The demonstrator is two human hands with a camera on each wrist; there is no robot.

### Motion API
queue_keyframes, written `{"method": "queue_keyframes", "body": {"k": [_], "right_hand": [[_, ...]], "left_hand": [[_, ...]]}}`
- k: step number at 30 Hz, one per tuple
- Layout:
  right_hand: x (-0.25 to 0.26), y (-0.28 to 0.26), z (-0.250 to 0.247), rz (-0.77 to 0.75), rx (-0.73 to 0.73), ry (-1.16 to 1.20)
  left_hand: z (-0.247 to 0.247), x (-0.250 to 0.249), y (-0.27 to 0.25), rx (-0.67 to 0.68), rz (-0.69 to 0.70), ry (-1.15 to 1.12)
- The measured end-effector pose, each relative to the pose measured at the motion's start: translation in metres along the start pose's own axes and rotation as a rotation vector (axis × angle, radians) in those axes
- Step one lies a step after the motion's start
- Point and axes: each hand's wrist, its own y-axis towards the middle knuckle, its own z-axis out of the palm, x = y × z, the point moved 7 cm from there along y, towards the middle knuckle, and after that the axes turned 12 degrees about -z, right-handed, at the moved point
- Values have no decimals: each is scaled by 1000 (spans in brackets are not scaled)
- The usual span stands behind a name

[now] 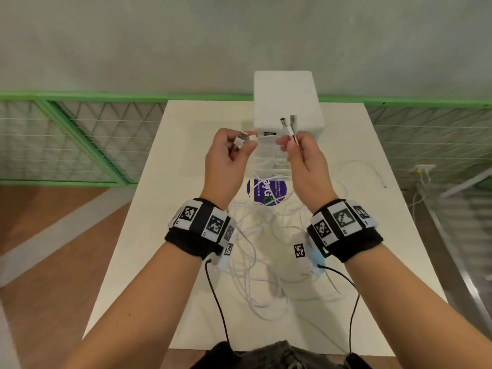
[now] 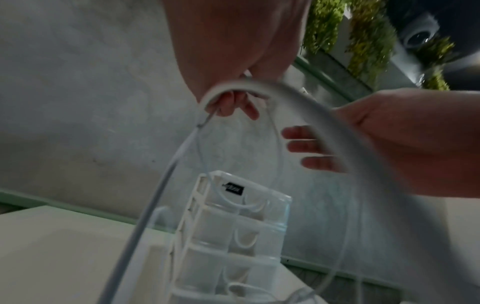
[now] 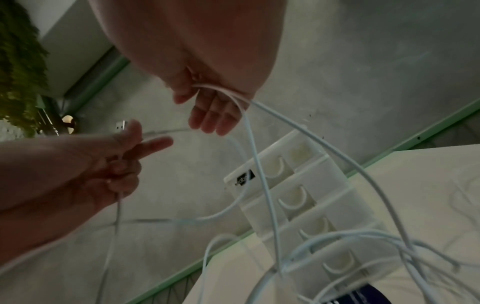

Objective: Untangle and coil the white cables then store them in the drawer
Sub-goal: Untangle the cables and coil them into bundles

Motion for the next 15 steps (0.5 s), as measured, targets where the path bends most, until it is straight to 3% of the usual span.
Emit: {"method": "queue_keyframes", "body": {"k": [3,6,15], "right_hand": [[11,9,-3,-85,8,-6],[22,12,-11,-227,-42,-83],[12,3,-5,-50,68,24]], "left_hand": [[14,-16,-7,55,7,-74],[19,-26,-9,22,27,-70],[34,-21,-18,56,-29,-25]]}}
